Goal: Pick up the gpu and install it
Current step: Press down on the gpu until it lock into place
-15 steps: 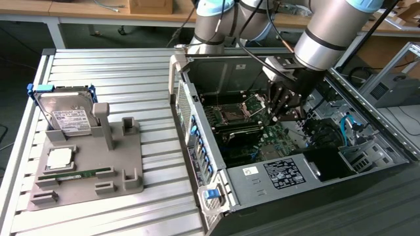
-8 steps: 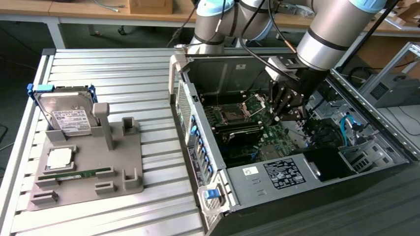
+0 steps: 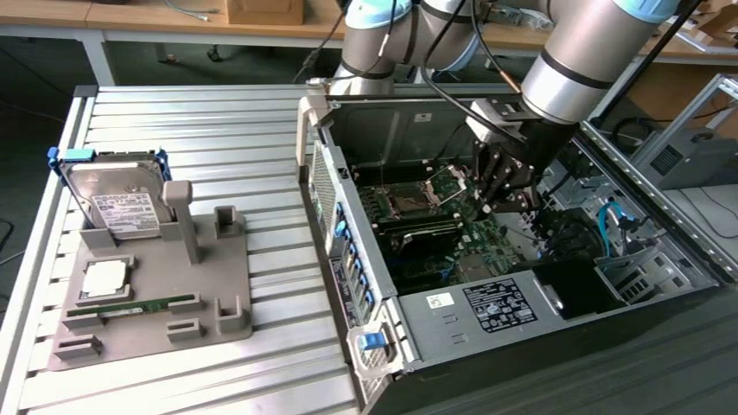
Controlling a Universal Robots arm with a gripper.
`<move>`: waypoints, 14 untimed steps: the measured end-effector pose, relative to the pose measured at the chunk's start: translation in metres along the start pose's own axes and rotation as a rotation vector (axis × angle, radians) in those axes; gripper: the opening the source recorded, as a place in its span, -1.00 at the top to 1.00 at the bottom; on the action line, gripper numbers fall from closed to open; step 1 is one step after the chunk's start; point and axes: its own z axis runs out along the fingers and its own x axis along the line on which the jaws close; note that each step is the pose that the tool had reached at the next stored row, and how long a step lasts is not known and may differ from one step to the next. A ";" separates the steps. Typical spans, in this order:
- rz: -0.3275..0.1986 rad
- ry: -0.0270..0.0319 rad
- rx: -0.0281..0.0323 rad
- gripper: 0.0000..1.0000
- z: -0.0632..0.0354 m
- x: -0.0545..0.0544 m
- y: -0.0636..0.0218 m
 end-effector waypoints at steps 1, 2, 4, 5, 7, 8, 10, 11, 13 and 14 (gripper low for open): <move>0.000 0.0000 0.0000 0.79 0.0000 0.000 0.0000; 0.000 0.0000 0.0000 0.79 0.0000 0.000 0.0000; 0.000 -0.0001 -0.0001 0.79 0.0003 0.000 0.0022; 0.000 -0.0003 0.0001 0.79 0.0007 0.000 0.0051; 0.000 0.0000 0.0001 0.79 0.0022 0.000 0.0142; 0.000 -0.0001 0.0002 0.79 0.0035 0.000 0.0182; 0.000 -0.0001 0.0002 0.79 0.0056 -0.001 0.0231; 0.000 -0.0001 0.0002 0.79 0.0068 -0.001 0.0255; 0.000 -0.0001 0.0002 0.79 0.0103 -0.001 0.0294; 0.000 -0.0002 0.0002 0.79 0.0127 -0.001 0.0335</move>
